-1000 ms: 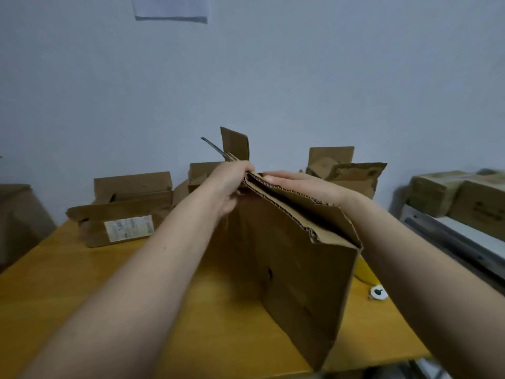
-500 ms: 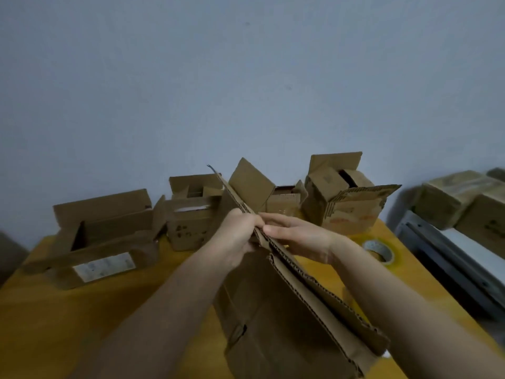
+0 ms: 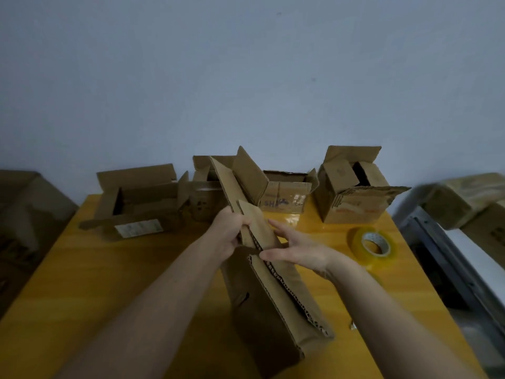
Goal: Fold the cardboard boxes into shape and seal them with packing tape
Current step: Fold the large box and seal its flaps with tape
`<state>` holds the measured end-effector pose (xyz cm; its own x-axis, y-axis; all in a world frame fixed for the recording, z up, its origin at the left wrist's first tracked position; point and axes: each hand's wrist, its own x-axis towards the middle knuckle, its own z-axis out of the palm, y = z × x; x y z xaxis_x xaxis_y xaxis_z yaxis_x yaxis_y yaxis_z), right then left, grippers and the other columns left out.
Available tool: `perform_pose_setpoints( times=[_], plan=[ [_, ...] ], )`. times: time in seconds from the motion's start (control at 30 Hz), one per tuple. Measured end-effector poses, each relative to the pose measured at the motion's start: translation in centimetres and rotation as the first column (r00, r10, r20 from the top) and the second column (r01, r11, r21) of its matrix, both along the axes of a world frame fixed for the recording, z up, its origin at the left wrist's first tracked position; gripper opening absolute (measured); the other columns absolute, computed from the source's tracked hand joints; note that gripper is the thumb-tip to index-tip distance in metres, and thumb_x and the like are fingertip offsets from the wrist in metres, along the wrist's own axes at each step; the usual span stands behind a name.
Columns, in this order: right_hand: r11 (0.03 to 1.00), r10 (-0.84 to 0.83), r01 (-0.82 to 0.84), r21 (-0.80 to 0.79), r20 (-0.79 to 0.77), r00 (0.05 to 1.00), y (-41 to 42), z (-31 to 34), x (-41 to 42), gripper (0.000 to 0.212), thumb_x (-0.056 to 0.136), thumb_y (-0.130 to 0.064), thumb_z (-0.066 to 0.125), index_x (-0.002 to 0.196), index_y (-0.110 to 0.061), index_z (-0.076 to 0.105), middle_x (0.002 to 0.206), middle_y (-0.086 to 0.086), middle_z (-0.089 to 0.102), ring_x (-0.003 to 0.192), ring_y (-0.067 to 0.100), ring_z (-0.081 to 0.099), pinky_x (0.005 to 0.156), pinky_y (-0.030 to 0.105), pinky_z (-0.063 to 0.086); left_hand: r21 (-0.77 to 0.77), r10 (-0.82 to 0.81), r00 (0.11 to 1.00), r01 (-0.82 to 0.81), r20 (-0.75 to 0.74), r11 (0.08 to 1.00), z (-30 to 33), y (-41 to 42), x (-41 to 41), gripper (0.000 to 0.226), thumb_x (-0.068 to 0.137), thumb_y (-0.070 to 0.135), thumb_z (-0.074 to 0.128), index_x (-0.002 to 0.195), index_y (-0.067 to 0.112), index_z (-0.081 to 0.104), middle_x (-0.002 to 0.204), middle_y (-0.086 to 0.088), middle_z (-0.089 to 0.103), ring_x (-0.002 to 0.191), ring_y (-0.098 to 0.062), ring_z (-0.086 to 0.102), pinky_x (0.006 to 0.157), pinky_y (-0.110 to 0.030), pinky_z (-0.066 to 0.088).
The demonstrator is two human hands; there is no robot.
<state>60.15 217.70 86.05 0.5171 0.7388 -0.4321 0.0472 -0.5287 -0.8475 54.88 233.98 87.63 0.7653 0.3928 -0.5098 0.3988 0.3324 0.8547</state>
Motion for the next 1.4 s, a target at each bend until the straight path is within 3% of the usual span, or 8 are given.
perform_pose_setpoints(
  times=[0.2,0.33,0.63,0.77,0.97,1.1,1.27,1.4],
  plan=[
    [1.000,-0.025,0.025,-0.011,0.008,1.000,0.8,0.0,-0.2,0.098,0.073,-0.042,0.076,0.150,-0.032,0.017,0.145,-0.004,0.031,0.120,0.014,0.041,0.092,0.023,0.042,-0.006,-0.071,0.996,0.072,0.052,0.997,-0.6,1.5,-1.6,0.027,0.097,0.008,0.050,0.122,0.020,0.050,0.112,-0.006,0.062,0.101,-0.025,0.061,0.073,-0.040,0.055],
    [0.990,-0.141,0.140,-0.025,-0.020,0.990,1.0,-0.1,-0.6,0.095,0.074,-0.034,0.078,0.150,-0.030,0.020,0.151,-0.001,0.028,0.131,0.020,0.039,0.106,0.040,0.041,-0.004,-0.090,0.996,0.090,0.026,0.996,-1.3,2.9,-2.2,0.034,0.097,0.006,0.049,0.129,0.018,0.048,0.112,-0.006,0.061,0.100,-0.024,0.060,0.073,-0.038,0.054],
    [0.955,-0.289,0.291,-0.049,0.050,0.956,3.0,-0.7,-3.1,0.083,0.083,-0.036,0.069,0.149,-0.033,0.020,0.156,-0.001,0.019,0.138,0.020,0.027,0.110,0.035,0.032,-0.070,-0.172,0.985,0.172,0.011,0.983,-2.6,5.9,-2.3,0.043,0.094,0.005,0.053,0.133,0.019,0.047,0.116,-0.008,0.061,0.103,-0.028,0.060,0.075,-0.046,0.056],
    [0.946,-0.325,0.325,0.003,-0.011,0.946,2.8,-0.7,-4.1,0.087,0.079,-0.034,0.074,0.149,-0.032,0.022,0.144,-0.010,0.028,0.121,0.007,0.033,0.079,0.005,0.041,-0.088,-0.183,0.983,0.182,0.004,0.979,-3.2,6.2,-2.2,0.046,0.093,0.005,0.053,0.136,0.020,0.045,0.120,-0.007,0.059,0.108,-0.028,0.057,0.087,-0.052,0.052],
    [0.908,-0.416,0.417,0.048,-0.029,0.909,2.3,-0.6,-4.5,0.071,0.087,-0.023,0.066,0.147,-0.026,0.030,0.145,-0.002,0.036,0.106,0.007,0.051,0.071,0.013,0.048,-0.101,-0.194,0.981,0.191,-0.026,0.976,-3.8,6.2,-2.2,0.049,0.093,0.010,0.055,0.139,0.023,0.042,0.123,-0.007,0.056,0.110,-0.028,0.054,0.096,-0.054,0.045],
    [0.873,-0.481,0.481,0.085,-0.025,0.876,1.8,-0.6,-4.4,0.062,0.088,-0.017,0.058,0.145,-0.023,0.034,0.147,0.006,0.038,0.126,0.020,0.044,0.104,0.039,0.044,-0.141,-0.142,0.989,0.135,-0.047,0.981,-4.0,5.8,-2.2,0.051,0.093,0.016,0.057,0.141,0.024,0.040,0.120,-0.008,0.055,0.107,-0.028,0.053,0.086,-0.048,0.048],
    [0.888,-0.444,0.447,0.105,-0.047,0.895,0.6,-0.4,-3.9,0.062,0.090,-0.020,0.055,0.145,-0.033,0.031,0.148,0.000,0.035,0.118,0.013,0.039,0.079,0.019,0.042,-0.172,-0.060,0.996,0.047,-0.067,0.984,-4.3,3.9,-1.5,0.048,0.093,0.015,0.056,0.138,0.024,0.042,0.116,-0.009,0.057,0.104,-0.029,0.055,0.079,-0.048,0.050],
    [0.887,-0.434,0.438,0.147,-0.056,0.899,-2.8,-0.2,-2.9,0.059,0.093,-0.023,0.055,0.145,-0.037,0.030,0.150,0.001,0.034,0.134,0.020,0.036,0.104,0.035,0.039,-0.157,0.051,0.998,-0.058,-0.049,0.986,-4.1,0.4,-0.8,0.045,0.094,0.015,0.055,0.137,0.024,0.045,0.118,-0.010,0.057,0.106,-0.031,0.054,0.089,-0.053,0.048]
  ],
)
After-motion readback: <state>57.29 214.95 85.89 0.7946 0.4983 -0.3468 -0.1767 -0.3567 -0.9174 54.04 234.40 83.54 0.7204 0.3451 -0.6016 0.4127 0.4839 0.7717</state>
